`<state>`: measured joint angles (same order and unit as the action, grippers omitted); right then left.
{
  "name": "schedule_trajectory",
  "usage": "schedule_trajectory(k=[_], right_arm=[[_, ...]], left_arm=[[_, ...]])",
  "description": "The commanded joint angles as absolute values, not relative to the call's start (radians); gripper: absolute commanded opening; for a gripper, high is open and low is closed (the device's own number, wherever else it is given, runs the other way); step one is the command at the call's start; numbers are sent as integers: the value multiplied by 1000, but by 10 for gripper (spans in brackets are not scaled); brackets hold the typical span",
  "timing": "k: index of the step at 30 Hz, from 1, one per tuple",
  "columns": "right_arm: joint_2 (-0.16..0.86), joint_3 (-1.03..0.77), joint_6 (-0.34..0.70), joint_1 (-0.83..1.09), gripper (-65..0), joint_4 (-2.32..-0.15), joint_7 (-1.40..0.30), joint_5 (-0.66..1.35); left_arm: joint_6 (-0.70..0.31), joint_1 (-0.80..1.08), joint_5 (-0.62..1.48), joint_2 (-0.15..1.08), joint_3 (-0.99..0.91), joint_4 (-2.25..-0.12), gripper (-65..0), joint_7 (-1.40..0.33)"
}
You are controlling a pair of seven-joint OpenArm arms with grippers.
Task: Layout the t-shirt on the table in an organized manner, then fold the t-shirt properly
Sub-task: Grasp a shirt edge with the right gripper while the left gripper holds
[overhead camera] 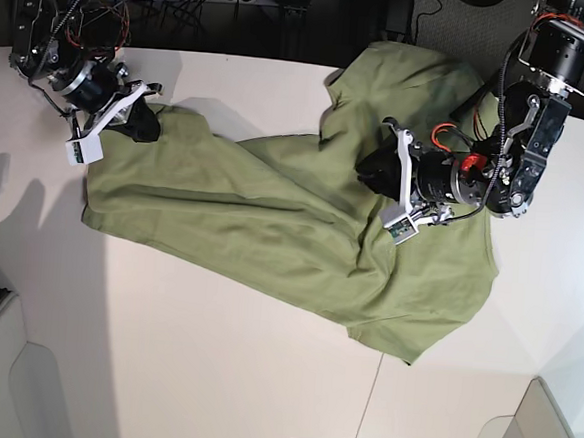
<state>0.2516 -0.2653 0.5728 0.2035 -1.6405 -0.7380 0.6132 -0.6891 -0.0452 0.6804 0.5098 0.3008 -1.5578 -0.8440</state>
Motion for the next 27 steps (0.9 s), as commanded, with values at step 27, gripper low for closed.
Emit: schedule_trajectory(k=[27], right_arm=[[275,-222,551,-273,-650,-1161,-625,284]], left_arm=[[-664,-67,576,554,284,-1556,-470,-779]])
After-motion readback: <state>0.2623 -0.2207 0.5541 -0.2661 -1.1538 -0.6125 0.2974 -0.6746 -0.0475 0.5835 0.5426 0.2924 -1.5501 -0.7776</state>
